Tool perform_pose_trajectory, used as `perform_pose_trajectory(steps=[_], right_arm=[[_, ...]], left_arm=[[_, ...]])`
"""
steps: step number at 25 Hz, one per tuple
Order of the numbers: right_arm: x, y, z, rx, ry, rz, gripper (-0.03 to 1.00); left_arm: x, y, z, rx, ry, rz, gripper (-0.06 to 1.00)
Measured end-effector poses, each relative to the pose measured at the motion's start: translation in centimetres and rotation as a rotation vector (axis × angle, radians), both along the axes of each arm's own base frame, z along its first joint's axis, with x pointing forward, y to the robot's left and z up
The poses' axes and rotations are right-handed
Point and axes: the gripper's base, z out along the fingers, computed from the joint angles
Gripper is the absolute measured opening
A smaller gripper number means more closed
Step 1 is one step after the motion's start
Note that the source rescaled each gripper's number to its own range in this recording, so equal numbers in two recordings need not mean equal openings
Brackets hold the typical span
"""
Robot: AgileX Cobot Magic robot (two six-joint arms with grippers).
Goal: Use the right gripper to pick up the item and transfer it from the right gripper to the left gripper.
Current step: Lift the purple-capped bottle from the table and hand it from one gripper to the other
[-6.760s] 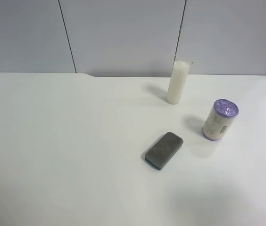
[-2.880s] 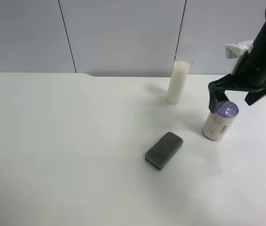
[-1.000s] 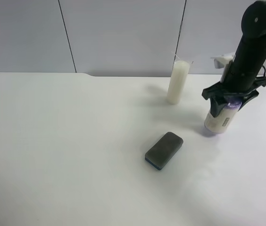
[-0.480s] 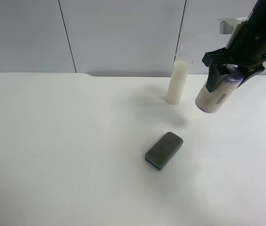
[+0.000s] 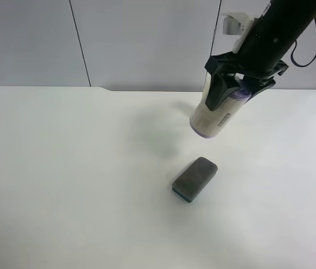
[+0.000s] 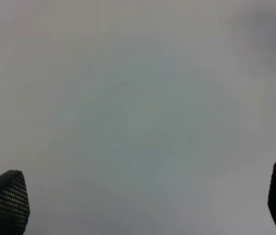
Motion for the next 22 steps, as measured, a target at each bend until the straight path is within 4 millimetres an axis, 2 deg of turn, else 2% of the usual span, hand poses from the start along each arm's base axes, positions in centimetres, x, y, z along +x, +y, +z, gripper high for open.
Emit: perform_pose_trajectory(steps=[11,16,22], right_arm=[[-0.6,2.8,1.4,0.3,-0.024,0.151,0.0],[-1.1,4.0,1.6,0.327,-0.051,0.223,0.0],[-2.8,7.1,1.6,0.327,-0.082,0.335,0.0]], left_arm=[[0.1,0.0,0.0,0.002,0.007,-0.005,1.0],[1.4,-0.5,0.1,0.022,0.082,-0.07,1.0],[3.6,-1.8,2.0,0.041,0.123,-0.278,1.0]])
